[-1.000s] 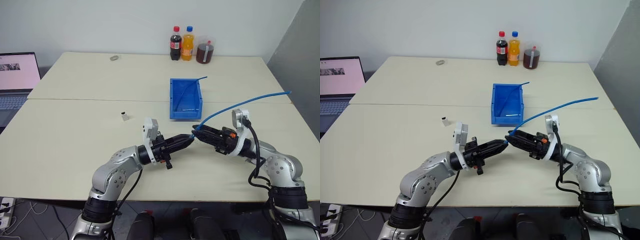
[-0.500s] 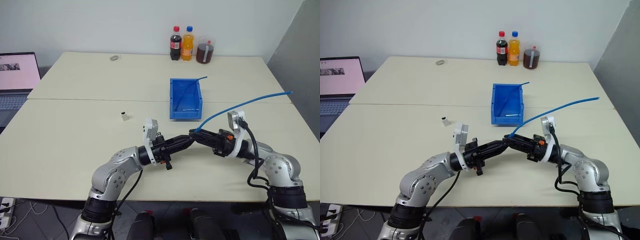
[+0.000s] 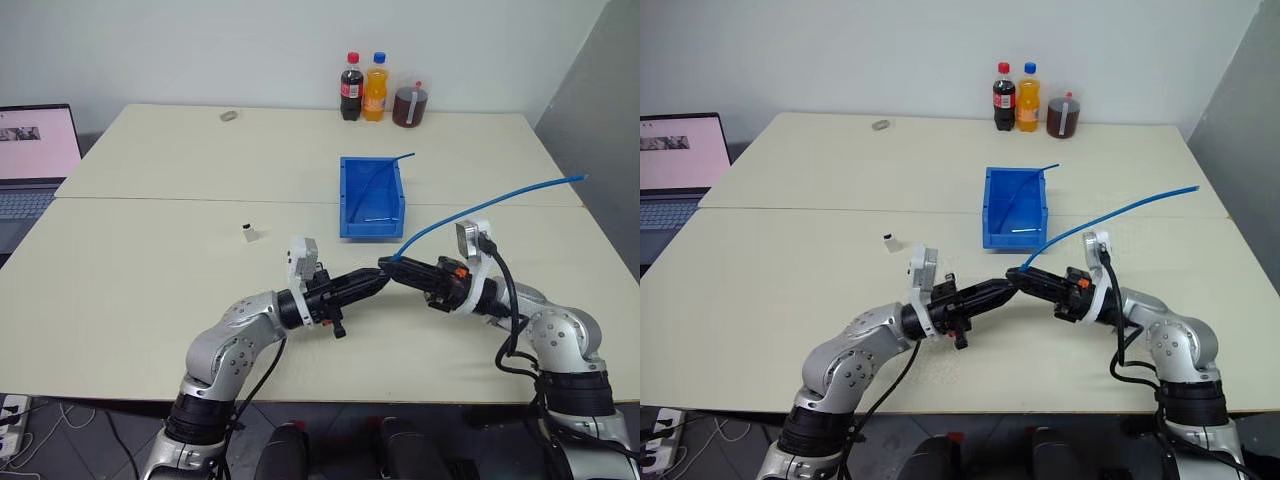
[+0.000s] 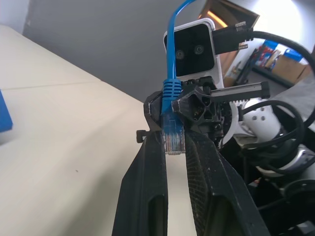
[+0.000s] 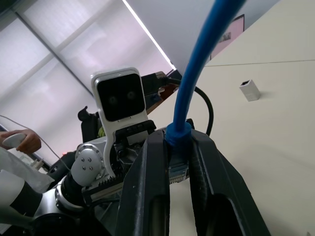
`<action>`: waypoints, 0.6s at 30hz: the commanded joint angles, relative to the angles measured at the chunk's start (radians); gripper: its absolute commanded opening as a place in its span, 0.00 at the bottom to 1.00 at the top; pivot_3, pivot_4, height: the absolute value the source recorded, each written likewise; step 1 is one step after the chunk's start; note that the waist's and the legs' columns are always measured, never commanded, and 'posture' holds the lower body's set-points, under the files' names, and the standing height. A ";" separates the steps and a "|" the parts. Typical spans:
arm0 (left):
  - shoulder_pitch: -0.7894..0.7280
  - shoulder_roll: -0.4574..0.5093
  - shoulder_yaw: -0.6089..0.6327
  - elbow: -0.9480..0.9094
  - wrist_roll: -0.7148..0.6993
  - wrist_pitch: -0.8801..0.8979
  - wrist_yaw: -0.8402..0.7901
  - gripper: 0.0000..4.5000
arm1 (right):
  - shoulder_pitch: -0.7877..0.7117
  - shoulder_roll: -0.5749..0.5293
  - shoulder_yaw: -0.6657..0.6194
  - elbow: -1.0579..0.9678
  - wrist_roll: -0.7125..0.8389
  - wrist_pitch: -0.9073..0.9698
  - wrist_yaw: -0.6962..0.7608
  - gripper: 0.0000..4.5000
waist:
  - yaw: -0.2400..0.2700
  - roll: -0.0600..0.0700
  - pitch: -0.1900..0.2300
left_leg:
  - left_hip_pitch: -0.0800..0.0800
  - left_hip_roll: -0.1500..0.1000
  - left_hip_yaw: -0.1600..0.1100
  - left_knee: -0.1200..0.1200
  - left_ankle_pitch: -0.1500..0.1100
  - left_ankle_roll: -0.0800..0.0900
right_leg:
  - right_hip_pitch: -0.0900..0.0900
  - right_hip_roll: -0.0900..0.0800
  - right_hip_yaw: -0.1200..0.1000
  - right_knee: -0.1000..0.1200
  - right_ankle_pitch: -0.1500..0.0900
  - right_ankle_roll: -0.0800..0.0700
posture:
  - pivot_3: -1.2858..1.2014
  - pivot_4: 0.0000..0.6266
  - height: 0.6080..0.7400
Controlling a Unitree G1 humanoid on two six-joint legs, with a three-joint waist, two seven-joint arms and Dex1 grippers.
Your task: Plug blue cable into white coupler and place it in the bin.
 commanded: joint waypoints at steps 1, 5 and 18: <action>-0.012 -0.012 0.011 -0.002 0.029 -0.037 0.031 0.21 | -0.002 -0.004 -0.012 -0.037 0.022 -0.005 0.002 0.05 | 0.000 0.000 0.000 | 0.000 0.000 0.000 0.000 0.000 0.000 | 0.000 0.000 0.000 0.000 0.000 0.000 | 0.52 0.24 1.00; -0.016 -0.004 0.010 -0.001 0.024 -0.025 0.020 0.41 | -0.001 -0.006 -0.009 -0.039 0.019 -0.007 -0.001 0.05 | 0.000 0.000 0.000 | 0.000 0.000 0.000 0.000 0.000 0.000 | 0.000 0.000 0.000 0.000 0.000 0.000 | 0.52 0.24 1.00; 0.022 0.028 0.009 0.026 0.170 -0.122 0.072 0.75 | -0.037 -0.037 -0.042 0.006 -0.068 -0.089 -0.048 0.05 | 0.000 0.000 0.000 | 0.000 0.000 0.000 0.000 0.000 0.000 | 0.000 0.000 0.000 0.000 0.000 0.000 | 0.52 0.24 1.00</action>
